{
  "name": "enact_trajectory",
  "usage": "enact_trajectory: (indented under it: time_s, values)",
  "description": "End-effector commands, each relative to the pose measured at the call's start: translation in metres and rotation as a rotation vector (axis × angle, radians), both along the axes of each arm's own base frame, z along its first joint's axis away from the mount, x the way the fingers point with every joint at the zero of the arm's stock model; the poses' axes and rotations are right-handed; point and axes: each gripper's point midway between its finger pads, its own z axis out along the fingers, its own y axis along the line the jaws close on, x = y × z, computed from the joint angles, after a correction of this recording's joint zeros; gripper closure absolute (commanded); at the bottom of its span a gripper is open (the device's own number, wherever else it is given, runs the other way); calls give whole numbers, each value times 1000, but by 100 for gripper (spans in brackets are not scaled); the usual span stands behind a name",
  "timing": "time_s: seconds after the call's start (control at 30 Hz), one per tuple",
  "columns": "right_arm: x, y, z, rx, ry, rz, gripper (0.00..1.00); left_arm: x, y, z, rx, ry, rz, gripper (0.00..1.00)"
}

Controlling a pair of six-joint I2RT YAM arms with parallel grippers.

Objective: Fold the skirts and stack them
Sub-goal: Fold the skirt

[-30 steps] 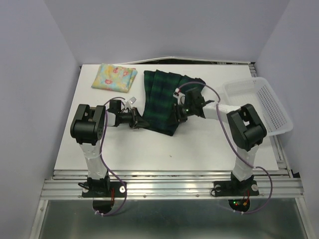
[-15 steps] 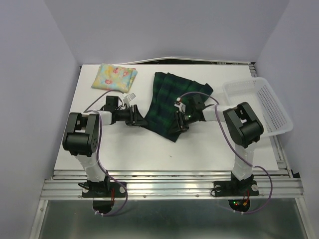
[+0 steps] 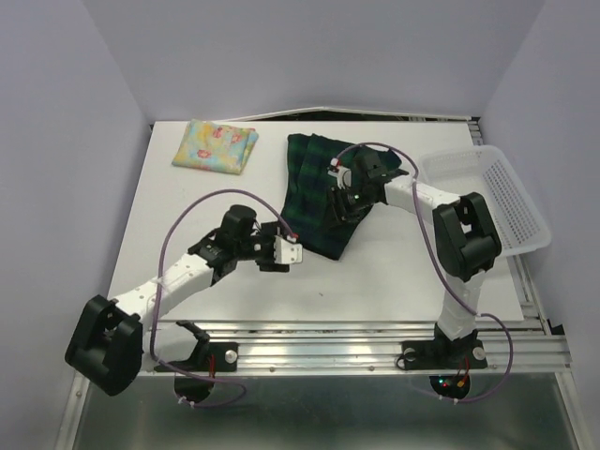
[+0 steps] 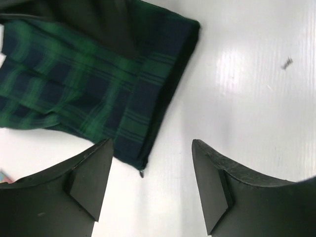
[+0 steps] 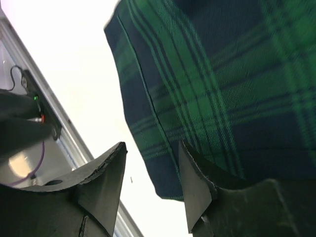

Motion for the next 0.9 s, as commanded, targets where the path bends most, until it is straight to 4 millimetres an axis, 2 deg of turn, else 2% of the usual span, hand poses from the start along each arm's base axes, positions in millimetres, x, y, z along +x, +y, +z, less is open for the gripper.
enact_trajectory:
  time_s: [0.0,0.1,0.13,0.2,0.23,0.43,0.47,0.57,0.6,0.63,0.73,0.77,0.8,0.87]
  values:
    - [37,2,33,3,-165,-53,48,14,-4,-32,188,-228,-95,24]
    - [48,3,20,-25,-173,-48,50,24,-16,-41,199,-245,-86,25]
    - [47,6,7,-43,-158,-37,50,28,-21,-47,205,-243,-88,25]
    - [47,9,-5,-61,-155,-14,51,36,-28,-46,201,-248,-90,24]
    - [45,10,-21,-85,-137,-1,52,39,-33,-51,210,-246,-97,25]
    - [41,4,-79,-209,-84,18,53,58,-36,-72,284,-271,-90,27]
    - [40,2,-92,-229,-64,22,54,62,-36,-81,308,-266,-92,27]
    - [35,-3,-105,-270,-26,37,56,67,-33,-99,366,-252,-96,32]
    - [34,-5,-109,-280,-18,37,58,71,-34,-99,375,-265,-102,34]
    - [34,-7,-111,-293,-19,32,58,68,-32,-109,403,-240,-122,36]
    - [34,-10,-117,-317,-3,30,58,66,-33,-119,439,-223,-170,48]
    - [34,-11,-119,-318,-15,55,58,65,-34,-119,440,-224,-181,54]
    - [34,-9,-121,-317,-3,56,59,65,-35,-119,436,-220,-181,63]
    - [34,-7,-122,-306,1,61,59,65,-37,-114,426,-203,-183,74]
